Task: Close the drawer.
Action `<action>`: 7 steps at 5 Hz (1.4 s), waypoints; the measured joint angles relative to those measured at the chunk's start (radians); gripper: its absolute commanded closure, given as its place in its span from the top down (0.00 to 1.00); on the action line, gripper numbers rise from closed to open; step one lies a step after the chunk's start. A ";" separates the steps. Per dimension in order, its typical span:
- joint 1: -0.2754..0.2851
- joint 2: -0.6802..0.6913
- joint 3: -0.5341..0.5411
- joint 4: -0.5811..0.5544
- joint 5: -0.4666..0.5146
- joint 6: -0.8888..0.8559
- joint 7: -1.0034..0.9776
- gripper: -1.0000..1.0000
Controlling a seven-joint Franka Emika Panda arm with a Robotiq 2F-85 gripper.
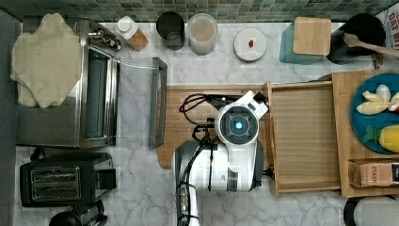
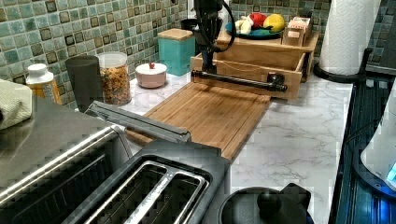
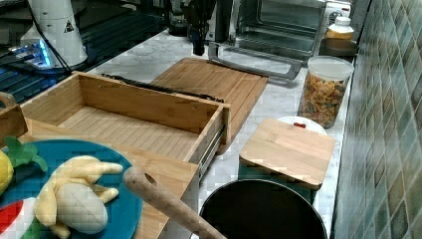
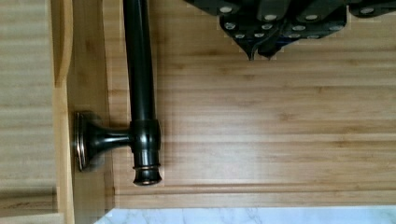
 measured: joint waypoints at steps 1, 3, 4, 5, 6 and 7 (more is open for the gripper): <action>-0.003 0.004 -0.003 -0.045 0.000 0.017 0.000 0.00; -0.014 0.062 -0.039 -0.092 -0.004 0.108 -0.002 0.00; -0.030 0.092 -0.043 -0.104 -0.004 0.135 -0.040 0.00; -0.041 0.109 -0.043 -0.115 -0.004 0.131 -0.058 0.00; -0.046 0.121 -0.043 -0.115 -0.057 0.163 -0.058 0.00; -0.057 0.121 -0.043 -0.113 -0.066 0.205 -0.068 0.00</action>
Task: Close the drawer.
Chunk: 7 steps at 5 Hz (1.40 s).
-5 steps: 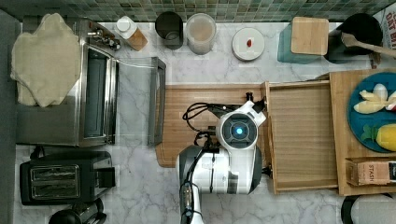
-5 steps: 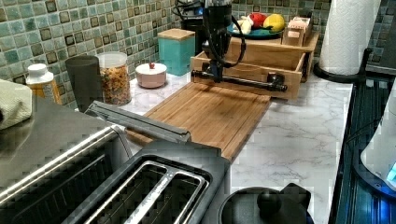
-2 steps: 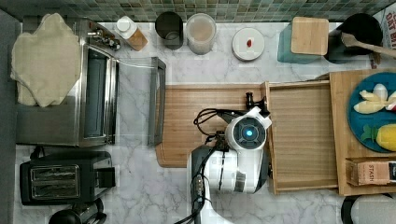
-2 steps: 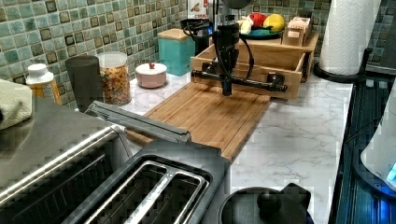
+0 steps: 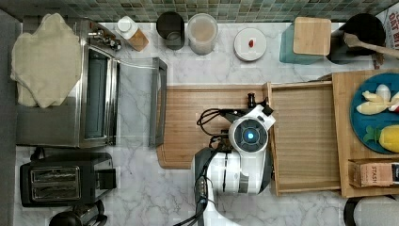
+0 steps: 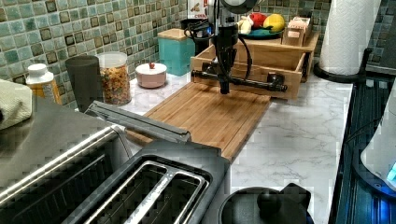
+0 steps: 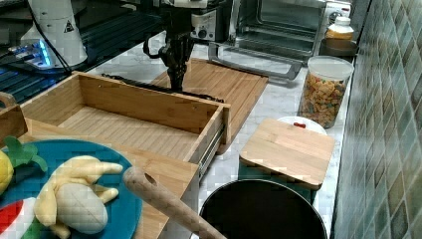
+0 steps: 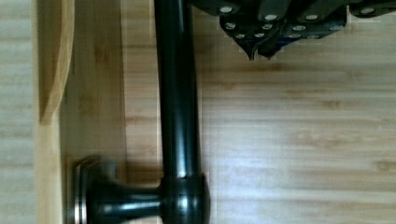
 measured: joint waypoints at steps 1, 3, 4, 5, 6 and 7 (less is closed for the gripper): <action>-0.023 0.014 -0.023 0.012 -0.001 0.003 -0.088 0.00; -0.049 0.062 -0.096 0.066 0.012 0.001 -0.262 0.00; -0.100 0.097 -0.108 0.115 0.022 0.001 -0.311 0.00; -0.165 0.150 -0.129 0.184 0.108 0.003 -0.445 0.00; -0.226 0.221 -0.157 0.283 0.119 -0.014 -0.537 0.00; -0.227 0.249 -0.171 0.330 0.111 -0.037 -0.487 0.00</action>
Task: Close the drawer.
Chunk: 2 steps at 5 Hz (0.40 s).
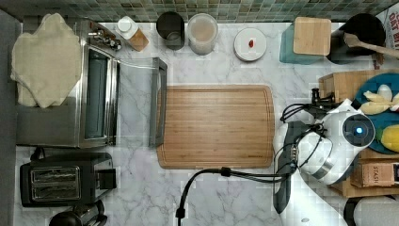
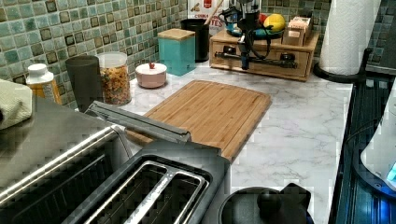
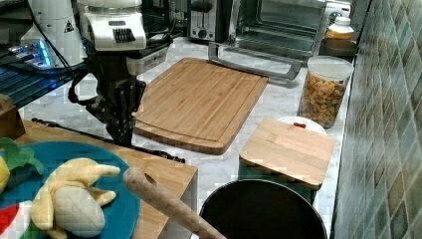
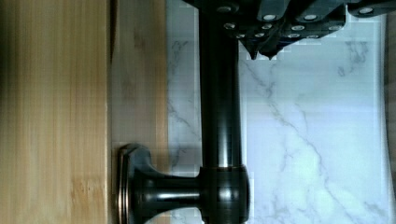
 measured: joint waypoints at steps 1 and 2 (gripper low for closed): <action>0.026 0.000 -0.023 -0.004 -0.012 0.002 0.036 0.00; 0.027 0.000 -0.023 -0.004 -0.012 0.005 0.036 0.00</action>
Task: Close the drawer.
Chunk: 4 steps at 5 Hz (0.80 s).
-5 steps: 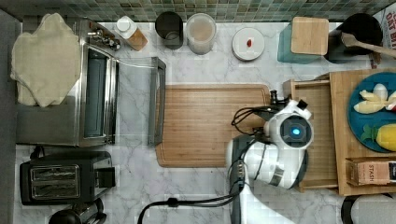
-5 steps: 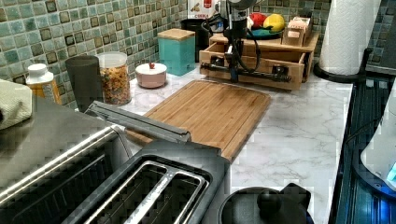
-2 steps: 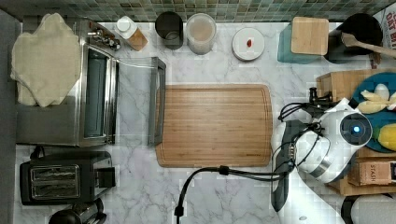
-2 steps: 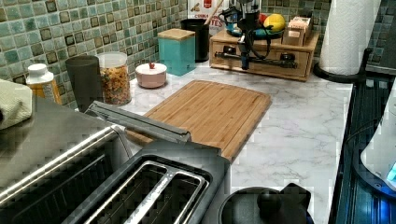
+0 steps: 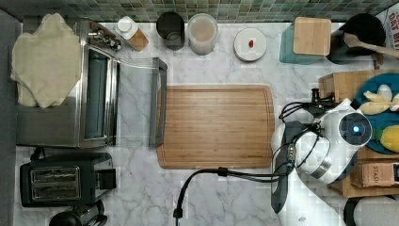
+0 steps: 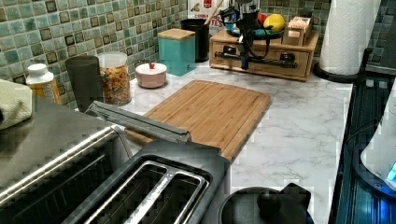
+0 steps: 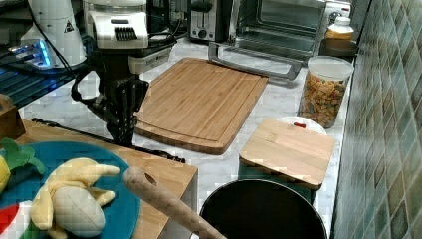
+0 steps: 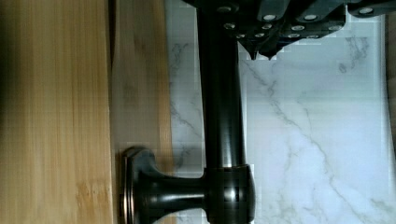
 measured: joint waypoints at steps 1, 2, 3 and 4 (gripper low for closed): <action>0.000 0.002 0.000 0.000 -0.009 0.005 0.001 0.00; 0.001 0.002 0.000 0.000 -0.010 0.002 0.001 0.00; 0.001 -0.001 0.000 -0.006 -0.009 0.009 0.001 0.00; 0.001 -0.001 0.000 -0.008 -0.009 0.014 0.001 0.00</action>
